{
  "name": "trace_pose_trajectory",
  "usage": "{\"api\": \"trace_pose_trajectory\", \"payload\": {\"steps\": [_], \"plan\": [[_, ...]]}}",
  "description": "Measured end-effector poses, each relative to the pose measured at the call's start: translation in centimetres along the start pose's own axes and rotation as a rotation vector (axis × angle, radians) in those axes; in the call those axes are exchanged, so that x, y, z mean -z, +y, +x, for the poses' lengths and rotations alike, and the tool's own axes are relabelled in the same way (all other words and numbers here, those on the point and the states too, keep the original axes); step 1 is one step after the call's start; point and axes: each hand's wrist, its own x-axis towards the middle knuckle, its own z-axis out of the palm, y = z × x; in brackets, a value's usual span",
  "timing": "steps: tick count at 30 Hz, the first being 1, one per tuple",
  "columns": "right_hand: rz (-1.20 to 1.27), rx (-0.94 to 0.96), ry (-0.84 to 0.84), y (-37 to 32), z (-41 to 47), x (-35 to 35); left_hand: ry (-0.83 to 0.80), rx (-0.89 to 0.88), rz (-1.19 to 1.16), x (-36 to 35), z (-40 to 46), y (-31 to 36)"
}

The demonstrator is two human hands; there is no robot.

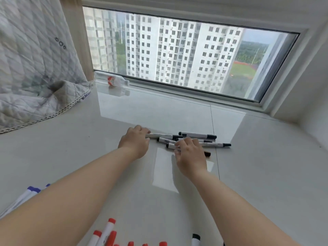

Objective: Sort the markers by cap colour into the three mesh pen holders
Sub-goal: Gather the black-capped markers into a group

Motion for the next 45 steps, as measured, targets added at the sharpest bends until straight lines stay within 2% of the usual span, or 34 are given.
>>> {"api": "trace_pose_trajectory", "payload": {"steps": [8, 16, 19, 23, 26, 30, 34, 39, 42, 45], "plan": [[0.017, 0.044, -0.066, 0.4, 2.9, -1.5, -0.038, -0.148, 0.063, -1.8, 3.1, 1.8], [-0.026, 0.103, -0.145, 4.0, -0.3, -0.5, -0.152, -0.081, 0.07, -2.5, 5.2, 3.4], [-0.032, 0.1, -0.163, 6.3, -2.1, 0.7, -0.09, -0.068, 0.059, -3.1, 5.0, 4.1], [-0.082, 0.021, -0.146, 9.9, -3.9, 2.0, 0.03, -0.067, -0.191, -4.2, 4.6, 5.9], [-0.102, -0.043, -0.099, 11.8, -4.4, 2.6, 0.046, -0.085, -0.243, -4.7, 5.3, 8.3], [-0.058, -0.102, -0.054, 12.3, -4.2, 2.5, 0.0, -0.143, -0.07, -5.1, 7.1, 11.5], [-0.037, -0.137, -0.024, 12.3, -4.2, 2.3, -0.182, -0.18, 0.226, -5.7, 8.7, 13.2], [0.0, -0.147, 0.007, 11.9, -5.2, 2.9, -0.221, -0.112, 0.281, -5.4, 8.0, 13.7], [0.004, -0.15, -0.066, 11.6, -6.1, 3.3, -0.188, -0.085, 0.353, -4.8, 6.6, 13.3], [-0.011, -0.152, -0.18, 11.6, -7.1, 4.8, -0.113, -0.02, 0.285, -2.7, 4.8, 13.4]]}}
